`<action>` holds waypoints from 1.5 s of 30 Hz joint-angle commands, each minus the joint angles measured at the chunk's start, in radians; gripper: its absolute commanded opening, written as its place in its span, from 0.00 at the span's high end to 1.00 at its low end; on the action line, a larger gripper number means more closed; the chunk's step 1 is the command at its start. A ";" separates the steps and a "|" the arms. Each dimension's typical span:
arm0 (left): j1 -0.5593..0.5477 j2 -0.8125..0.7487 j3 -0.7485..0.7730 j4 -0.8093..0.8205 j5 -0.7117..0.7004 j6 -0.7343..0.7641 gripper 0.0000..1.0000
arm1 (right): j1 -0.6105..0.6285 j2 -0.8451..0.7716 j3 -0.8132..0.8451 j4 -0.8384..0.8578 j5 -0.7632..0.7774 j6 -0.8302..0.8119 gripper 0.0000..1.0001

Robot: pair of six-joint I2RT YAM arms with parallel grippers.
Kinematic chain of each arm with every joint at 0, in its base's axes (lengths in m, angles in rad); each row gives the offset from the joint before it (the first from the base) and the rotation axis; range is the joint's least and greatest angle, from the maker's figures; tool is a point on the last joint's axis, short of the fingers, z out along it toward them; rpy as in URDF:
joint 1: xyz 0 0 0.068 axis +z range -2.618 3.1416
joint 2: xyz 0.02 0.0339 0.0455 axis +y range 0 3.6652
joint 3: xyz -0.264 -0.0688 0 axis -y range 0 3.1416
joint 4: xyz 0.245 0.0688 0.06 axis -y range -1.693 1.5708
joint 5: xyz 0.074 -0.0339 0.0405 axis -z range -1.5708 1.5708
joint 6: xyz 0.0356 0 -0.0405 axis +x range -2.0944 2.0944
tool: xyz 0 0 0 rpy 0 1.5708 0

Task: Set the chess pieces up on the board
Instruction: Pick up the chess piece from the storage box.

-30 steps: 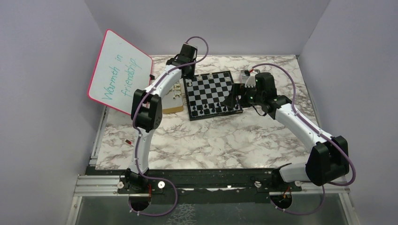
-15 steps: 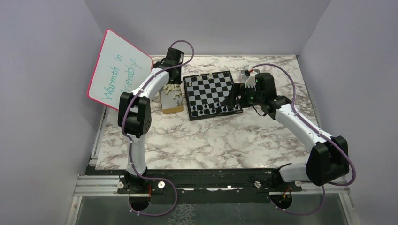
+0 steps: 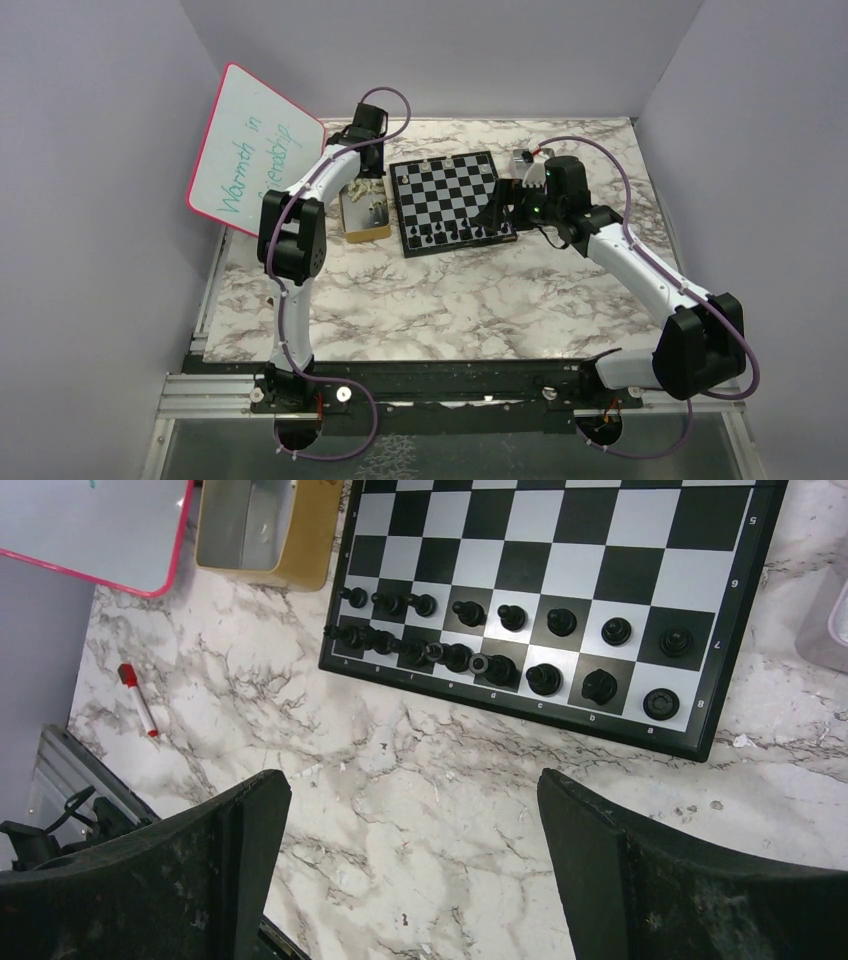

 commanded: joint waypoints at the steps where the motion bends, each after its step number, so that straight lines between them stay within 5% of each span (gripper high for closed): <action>1: 0.003 0.049 0.054 0.020 -0.019 0.006 0.80 | 0.003 -0.036 -0.009 0.013 -0.011 0.005 0.00; 45: 0.021 0.146 0.082 0.029 0.056 -0.002 0.82 | 0.004 -0.041 -0.006 0.002 0.001 0.002 0.00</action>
